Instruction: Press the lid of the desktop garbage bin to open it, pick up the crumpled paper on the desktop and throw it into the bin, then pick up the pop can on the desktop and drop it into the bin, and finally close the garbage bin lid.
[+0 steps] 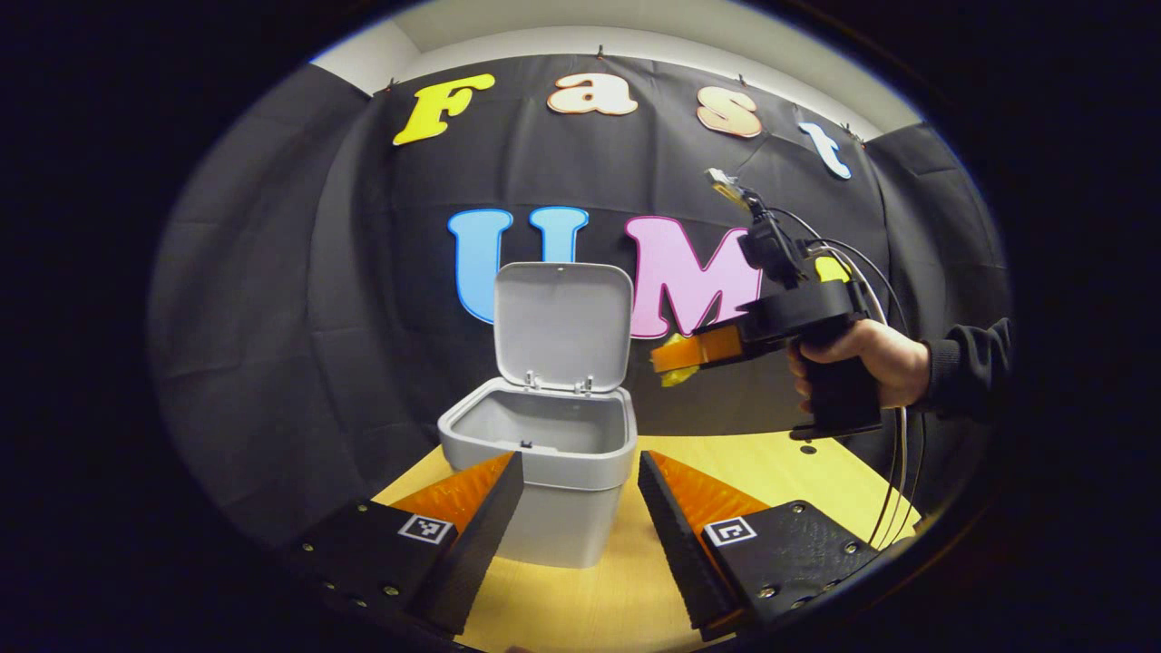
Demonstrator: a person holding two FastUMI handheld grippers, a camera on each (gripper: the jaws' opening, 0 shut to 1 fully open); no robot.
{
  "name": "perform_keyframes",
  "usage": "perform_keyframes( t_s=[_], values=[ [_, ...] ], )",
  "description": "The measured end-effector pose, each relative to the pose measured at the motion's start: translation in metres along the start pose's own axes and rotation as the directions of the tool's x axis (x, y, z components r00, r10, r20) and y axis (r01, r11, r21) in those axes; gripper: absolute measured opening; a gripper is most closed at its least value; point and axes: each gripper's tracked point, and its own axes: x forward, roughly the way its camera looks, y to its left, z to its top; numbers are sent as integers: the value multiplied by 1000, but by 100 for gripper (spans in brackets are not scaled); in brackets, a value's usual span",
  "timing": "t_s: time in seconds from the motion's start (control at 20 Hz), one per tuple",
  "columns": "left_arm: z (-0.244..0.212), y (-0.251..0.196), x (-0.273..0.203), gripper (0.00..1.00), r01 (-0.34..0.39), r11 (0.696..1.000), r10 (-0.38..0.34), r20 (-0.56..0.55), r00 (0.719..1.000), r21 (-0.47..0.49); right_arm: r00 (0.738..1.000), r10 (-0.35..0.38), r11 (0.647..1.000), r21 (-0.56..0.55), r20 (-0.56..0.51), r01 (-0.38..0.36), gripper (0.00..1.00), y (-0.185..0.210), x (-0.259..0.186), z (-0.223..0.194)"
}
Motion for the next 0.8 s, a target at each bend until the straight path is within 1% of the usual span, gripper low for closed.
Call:
perform_keyframes(
  t_s=[0.1, 0.15, 0.3, 0.45, 0.6, 0.65, 0.7, 0.75, 0.8],
  values=[
    [-3, 13, -7, 86, -30, 999, 30, -10, 1000, -11, 998, 51, 998, -29, -22, -51, 42, 31, 17, -1],
    [-7, 20, -11, 86, -44, 999, 44, -17, 999, -15, 997, 67, 997, -37, -33, -68, 43, 41, 26, -3],
    [-9, 38, -24, 86, -94, 995, 93, -22, 995, -16, 994, 93, 995, -25, -51, -94, 43, 63, 48, -12],
    [-14, 47, -31, 86, -113, 993, 112, -37, 993, -23, 994, 88, 996, -20, -70, -90, 43, 67, 54, -18],
    [-16, 50, -37, 86, -120, 992, 119, -43, 992, -25, 995, 66, 997, -30, -76, -68, 43, 64, 59, -22],
    [-17, 49, -37, 86, -120, 992, 119, -44, 992, -25, 995, 58, 998, -29, -76, -60, 45, 63, 59, -23],
    [-17, 49, -35, 86, -120, 992, 119, -47, 992, -24, 996, 51, 998, -26, -76, -53, 34, 60, 59, -24],
    [-19, 48, -36, 86, -120, 993, 119, -52, 992, -19, 996, 44, 999, -25, -76, -46, 59, 57, 60, -25],
    [-19, 46, -36, 86, -115, 993, 115, -53, 992, -11, 997, 43, 999, -22, -70, -45, 49, 56, 61, -24]
  ],
)
